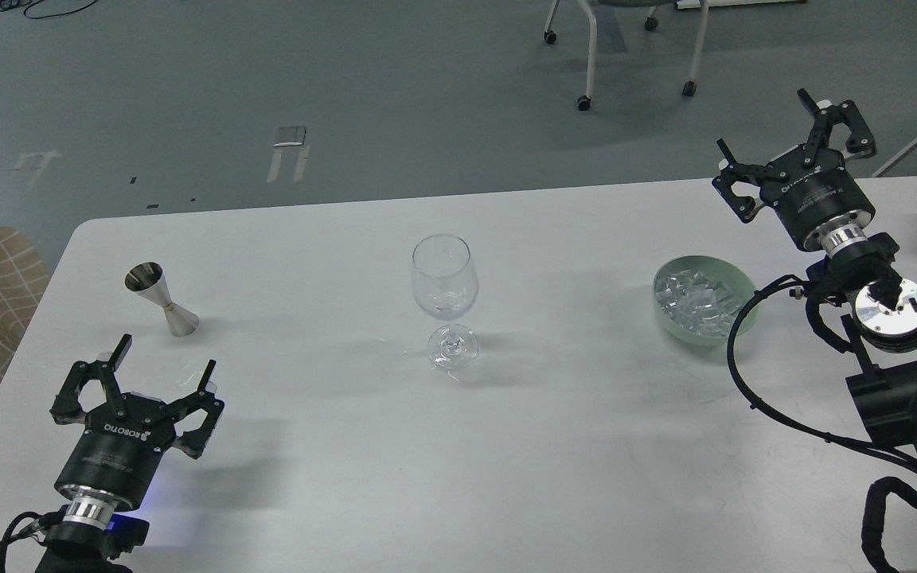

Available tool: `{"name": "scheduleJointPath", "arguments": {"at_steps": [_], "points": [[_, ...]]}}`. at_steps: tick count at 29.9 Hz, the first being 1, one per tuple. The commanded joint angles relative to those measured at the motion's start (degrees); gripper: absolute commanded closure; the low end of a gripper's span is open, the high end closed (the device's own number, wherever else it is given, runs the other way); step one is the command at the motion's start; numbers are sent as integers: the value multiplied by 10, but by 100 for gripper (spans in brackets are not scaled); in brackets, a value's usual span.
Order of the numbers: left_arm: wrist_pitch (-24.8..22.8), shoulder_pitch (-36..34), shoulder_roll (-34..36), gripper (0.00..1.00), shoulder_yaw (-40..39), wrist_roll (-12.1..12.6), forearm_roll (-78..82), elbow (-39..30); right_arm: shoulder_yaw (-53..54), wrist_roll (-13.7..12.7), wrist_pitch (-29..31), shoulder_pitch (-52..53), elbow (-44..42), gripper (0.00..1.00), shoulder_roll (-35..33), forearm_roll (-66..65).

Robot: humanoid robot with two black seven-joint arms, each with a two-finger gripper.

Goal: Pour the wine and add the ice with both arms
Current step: 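Lower the left gripper toward the silver jigger on the table, then move the left gripper onto the silver jigger and close around it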

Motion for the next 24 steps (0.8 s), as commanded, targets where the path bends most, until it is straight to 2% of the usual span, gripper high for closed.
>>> {"name": "scheduleJointPath", "arguments": {"at_steps": [1, 6, 15, 20, 24], "points": [[13, -3, -19, 4, 0, 1, -29, -1, 0, 0, 0, -2, 0, 0, 0, 0], [15, -9, -27, 5, 0, -3, -35, 2, -1, 0, 1, -4, 1, 0, 0, 0], [1, -16, -45, 4, -2, 6, -50, 9, -1, 4, -1, -10, 3, 0, 2, -2], [3, -30, -56, 3, -2, 41, -71, 14, 0, 4, -1, -13, 4, 0, 0, -1], [30, -54, -57, 3, -1, 42, -72, 28, 1, 4, -1, -16, 4, 0, -1, -1]]}}
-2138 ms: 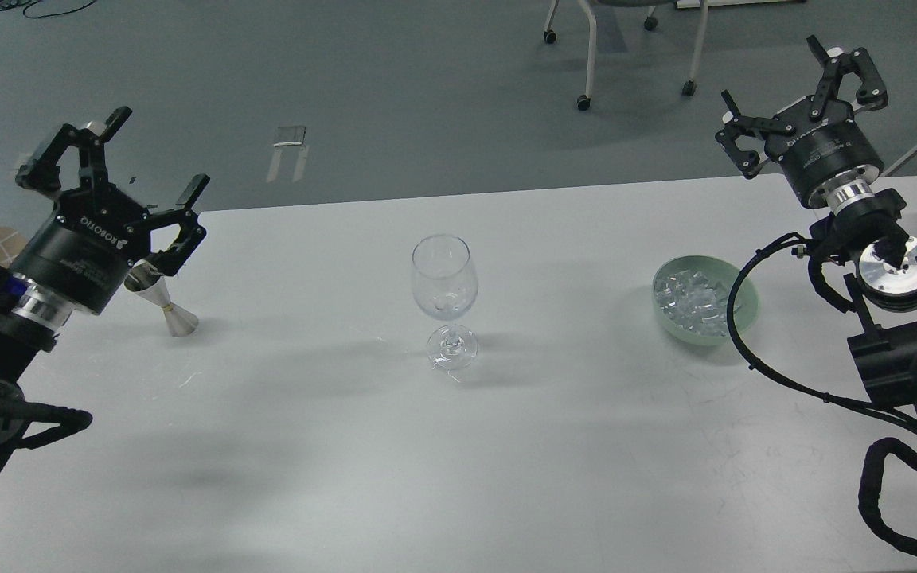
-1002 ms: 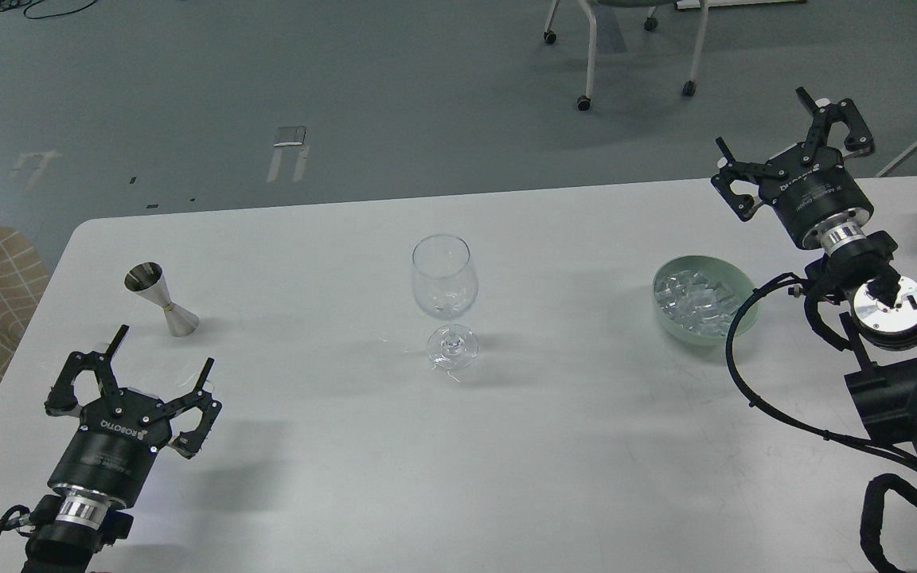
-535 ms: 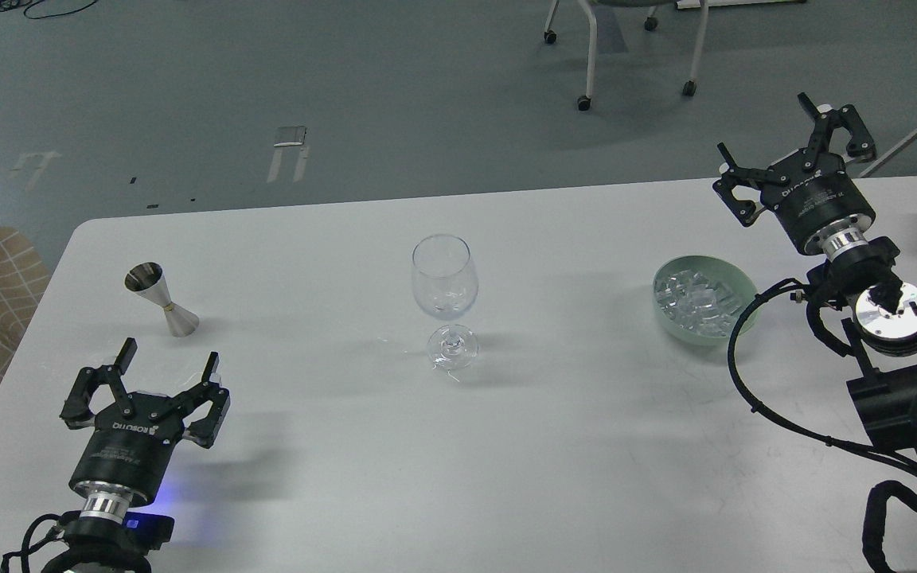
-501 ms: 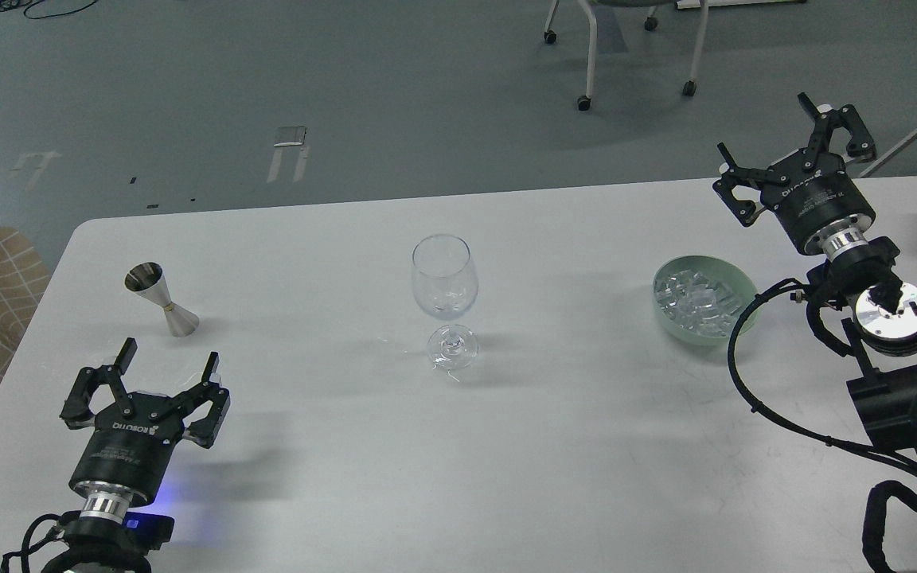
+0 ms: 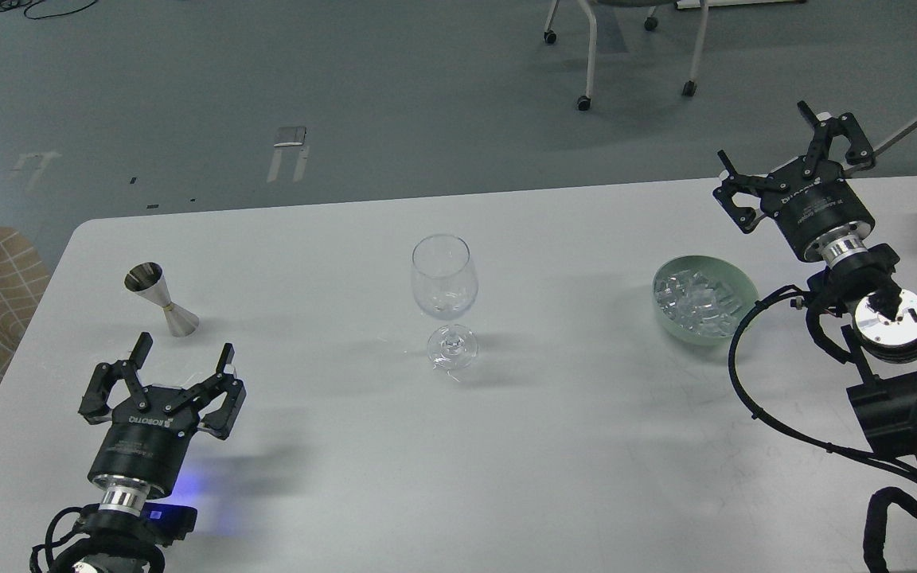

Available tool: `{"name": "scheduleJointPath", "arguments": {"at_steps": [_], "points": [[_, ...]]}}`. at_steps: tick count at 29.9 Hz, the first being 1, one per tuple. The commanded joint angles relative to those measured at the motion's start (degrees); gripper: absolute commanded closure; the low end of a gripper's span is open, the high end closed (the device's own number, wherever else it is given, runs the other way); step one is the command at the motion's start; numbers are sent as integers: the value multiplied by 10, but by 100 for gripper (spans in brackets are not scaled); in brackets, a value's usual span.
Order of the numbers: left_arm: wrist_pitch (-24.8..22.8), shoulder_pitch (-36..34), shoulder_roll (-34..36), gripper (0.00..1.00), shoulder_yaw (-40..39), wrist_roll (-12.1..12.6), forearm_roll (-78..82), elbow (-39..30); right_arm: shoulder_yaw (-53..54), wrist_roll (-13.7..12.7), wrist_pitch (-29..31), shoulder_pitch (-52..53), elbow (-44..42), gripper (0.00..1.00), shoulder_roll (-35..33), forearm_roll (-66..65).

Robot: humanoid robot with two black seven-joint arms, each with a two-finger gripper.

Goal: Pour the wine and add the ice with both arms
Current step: 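Move the left gripper onto the silver jigger and close around it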

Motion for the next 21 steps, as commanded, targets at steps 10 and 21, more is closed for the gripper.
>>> {"name": "scheduleJointPath", "arguments": {"at_steps": [10, 21], "points": [[111, -49, 1, 2, -7, 6, -6, 21, 1, 0, 0, -3, 0, 0, 0, 1], [161, -59, 3, 2, -22, 6, -29, 16, 2, 1, 0, -8, 0, 0, -1, 1]]}}
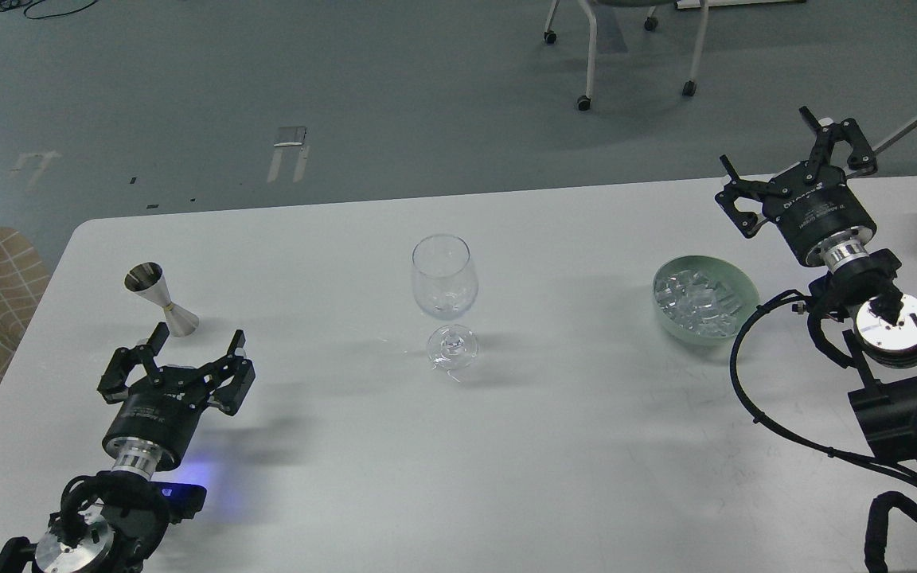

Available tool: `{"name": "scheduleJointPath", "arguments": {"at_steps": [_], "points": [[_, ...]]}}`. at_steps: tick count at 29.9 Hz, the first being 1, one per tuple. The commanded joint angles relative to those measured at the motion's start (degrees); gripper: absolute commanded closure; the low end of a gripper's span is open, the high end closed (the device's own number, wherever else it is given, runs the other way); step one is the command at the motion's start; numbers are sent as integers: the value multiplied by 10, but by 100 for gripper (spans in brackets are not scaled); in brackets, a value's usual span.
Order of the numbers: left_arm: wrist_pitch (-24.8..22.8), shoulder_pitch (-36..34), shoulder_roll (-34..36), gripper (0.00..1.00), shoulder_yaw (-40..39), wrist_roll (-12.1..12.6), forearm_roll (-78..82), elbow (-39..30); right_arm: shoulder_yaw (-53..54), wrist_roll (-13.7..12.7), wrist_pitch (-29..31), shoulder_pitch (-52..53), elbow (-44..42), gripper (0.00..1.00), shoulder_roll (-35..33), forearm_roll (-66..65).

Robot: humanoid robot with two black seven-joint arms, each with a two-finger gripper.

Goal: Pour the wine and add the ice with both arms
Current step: 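Move the left gripper onto the silver jigger and close around it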

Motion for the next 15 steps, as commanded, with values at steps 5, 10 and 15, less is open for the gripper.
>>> {"name": "scheduleJointPath", "arguments": {"at_steps": [5, 10, 15], "points": [[104, -17, 9, 2, -20, 0, -2, -9, 0, 1, 0, -6, 4, 0, 0, 0], [182, -53, 24, 2, -25, -2, 5, -8, 0, 1, 0, -8, 4, 0, 0, 0], [249, -95, 40, 2, -23, -6, 7, -4, 0, 1, 0, -9, 4, 0, 0, 0]]}}
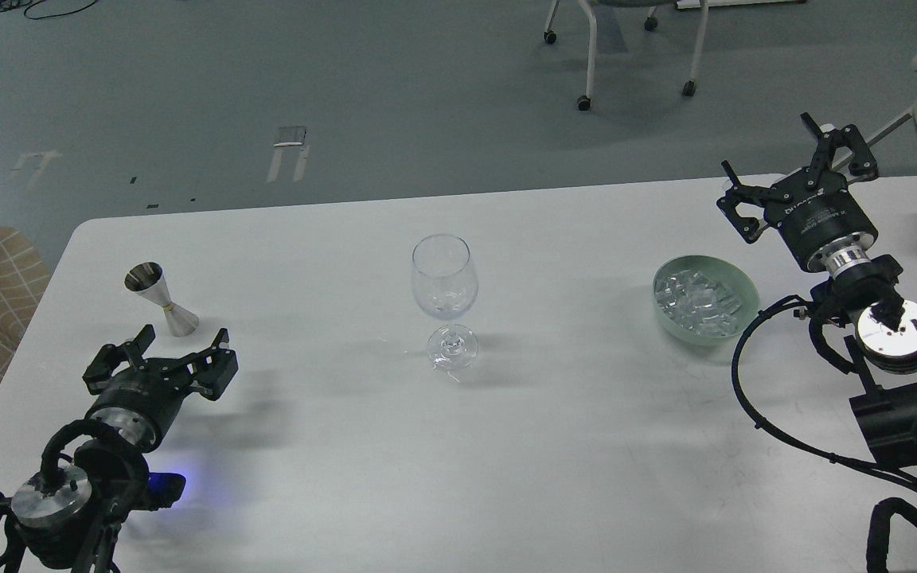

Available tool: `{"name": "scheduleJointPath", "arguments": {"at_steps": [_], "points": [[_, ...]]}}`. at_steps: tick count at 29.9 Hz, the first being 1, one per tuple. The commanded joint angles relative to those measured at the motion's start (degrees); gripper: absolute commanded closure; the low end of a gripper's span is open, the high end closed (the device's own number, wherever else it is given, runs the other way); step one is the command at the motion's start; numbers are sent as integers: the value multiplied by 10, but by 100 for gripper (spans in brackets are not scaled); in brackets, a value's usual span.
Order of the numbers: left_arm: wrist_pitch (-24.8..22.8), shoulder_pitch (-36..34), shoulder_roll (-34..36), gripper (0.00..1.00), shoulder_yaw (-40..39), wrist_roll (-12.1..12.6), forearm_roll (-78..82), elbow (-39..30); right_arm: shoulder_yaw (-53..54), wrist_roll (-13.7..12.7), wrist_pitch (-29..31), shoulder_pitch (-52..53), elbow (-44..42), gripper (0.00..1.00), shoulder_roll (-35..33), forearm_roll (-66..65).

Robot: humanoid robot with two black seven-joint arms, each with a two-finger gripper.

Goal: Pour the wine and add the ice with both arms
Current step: 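Move the left gripper onto the silver jigger and close around it, then lift the silver jigger upright with the left gripper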

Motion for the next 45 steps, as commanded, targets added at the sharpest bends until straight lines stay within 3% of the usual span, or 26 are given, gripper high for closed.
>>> {"name": "scheduleJointPath", "arguments": {"at_steps": [1, 19, 40, 45], "points": [[40, -34, 13, 2, 3, -3, 2, 8, 1, 0, 0, 0, 0, 0, 0, 0], [30, -112, 14, 3, -2, -17, 2, 146, 1, 0, -2, -13, 5, 0, -1, 0], [-29, -187, 42, 4, 1, -18, 2, 293, 2, -2, -3, -24, 18, 0, -9, 1], [-56, -194, 42, 14, 2, -17, 1, 315, 2, -2, -3, -24, 18, 0, -9, 1]]}}
